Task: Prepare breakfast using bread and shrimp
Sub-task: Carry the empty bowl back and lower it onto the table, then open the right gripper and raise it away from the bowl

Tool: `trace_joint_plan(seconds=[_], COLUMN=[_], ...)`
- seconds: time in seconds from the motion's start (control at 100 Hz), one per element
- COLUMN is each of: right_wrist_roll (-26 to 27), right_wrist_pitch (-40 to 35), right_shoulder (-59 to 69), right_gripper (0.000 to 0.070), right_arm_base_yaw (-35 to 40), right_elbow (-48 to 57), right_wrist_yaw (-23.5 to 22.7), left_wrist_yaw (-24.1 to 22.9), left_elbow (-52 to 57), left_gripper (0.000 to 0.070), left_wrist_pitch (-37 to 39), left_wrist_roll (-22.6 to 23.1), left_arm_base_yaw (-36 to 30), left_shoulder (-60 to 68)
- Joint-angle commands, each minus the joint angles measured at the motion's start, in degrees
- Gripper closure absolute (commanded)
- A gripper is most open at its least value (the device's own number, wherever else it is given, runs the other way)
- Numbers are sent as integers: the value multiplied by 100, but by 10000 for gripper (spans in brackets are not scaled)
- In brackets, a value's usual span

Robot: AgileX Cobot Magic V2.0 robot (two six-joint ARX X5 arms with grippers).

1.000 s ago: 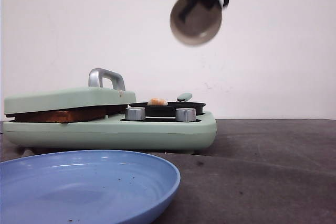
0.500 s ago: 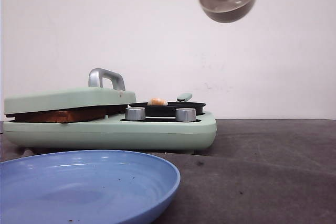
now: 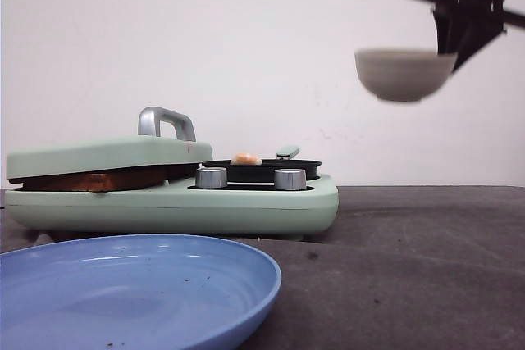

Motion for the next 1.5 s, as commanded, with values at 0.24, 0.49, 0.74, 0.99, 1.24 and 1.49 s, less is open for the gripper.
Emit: trace_joint_plan(seconds=[0.24, 0.49, 0.74, 0.99, 1.24, 1.49], right_wrist_roll=[-7, -87, -140, -129, -136, -297], right_wrist_pitch=[7, 52, 68, 184, 142, -72], right_shoulder=[990, 1707, 2000, 2006, 2006, 1792], right_gripper=[691, 691, 691, 691, 504, 284], right_arm_base_yaw=[70, 76, 76, 94, 92, 66], right_elbow=[116, 116, 105, 87, 87, 96], right_wrist_yaw=[-72, 129, 232, 247, 470, 466], left_wrist_yaw=[28, 28, 28, 28, 28, 28], left_elbow=[26, 26, 26, 26, 26, 26], left_gripper=[156, 156, 156, 155, 156, 155], left_wrist_pitch=[50, 48, 48, 48, 48, 50], left_wrist_roll=[55, 57, 61, 72, 74, 72], left_arm_base_yaw=[0, 0, 0, 0, 0, 0], left_shoulder=[203, 225, 225, 225, 225, 225])
